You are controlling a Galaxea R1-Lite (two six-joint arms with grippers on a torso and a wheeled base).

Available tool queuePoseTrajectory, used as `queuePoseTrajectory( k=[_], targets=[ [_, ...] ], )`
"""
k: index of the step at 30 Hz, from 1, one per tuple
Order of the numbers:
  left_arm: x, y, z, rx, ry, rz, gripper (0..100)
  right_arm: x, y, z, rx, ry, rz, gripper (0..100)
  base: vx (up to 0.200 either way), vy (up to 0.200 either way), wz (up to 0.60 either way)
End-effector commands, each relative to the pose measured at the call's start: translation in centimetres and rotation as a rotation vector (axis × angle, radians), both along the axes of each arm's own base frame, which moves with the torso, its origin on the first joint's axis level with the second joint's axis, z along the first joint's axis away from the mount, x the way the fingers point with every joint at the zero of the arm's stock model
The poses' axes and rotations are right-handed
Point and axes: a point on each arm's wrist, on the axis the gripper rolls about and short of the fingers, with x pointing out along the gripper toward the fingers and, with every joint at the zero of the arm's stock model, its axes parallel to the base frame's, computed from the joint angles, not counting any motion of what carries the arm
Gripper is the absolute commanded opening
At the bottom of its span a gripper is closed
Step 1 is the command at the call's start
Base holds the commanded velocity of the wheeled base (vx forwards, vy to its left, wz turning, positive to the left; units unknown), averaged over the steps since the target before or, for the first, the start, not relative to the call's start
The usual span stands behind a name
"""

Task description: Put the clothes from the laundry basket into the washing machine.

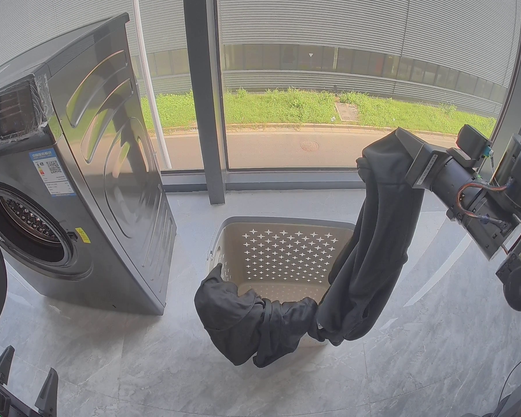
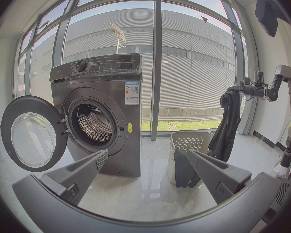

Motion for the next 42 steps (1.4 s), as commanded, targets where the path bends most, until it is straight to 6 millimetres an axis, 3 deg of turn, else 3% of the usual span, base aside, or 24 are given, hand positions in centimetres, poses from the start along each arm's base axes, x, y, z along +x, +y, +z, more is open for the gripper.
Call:
queuePoseTrajectory(
  k=[1,8,42],
  targets=[
    [0.0,0.0,-0.5,0.000,-0.002,0.000,100,-1.0,-1.0,1.4,0.011,-0.024,-0.024,0,0.000,0.000,0.00],
    [0.0,0.0,-0.5,0.001,0.000,0.000,100,-2.3,-1.9,2.2,-0.004,0.013,-0.103,0,0.000,0.000,0.00],
    [0.0,0.0,-0.5,0.001,0.000,0.000,100,-2.8,-2.0,1.7,-0.030,0.043,-0.131,0,0.000,0.200,0.00]
  ],
)
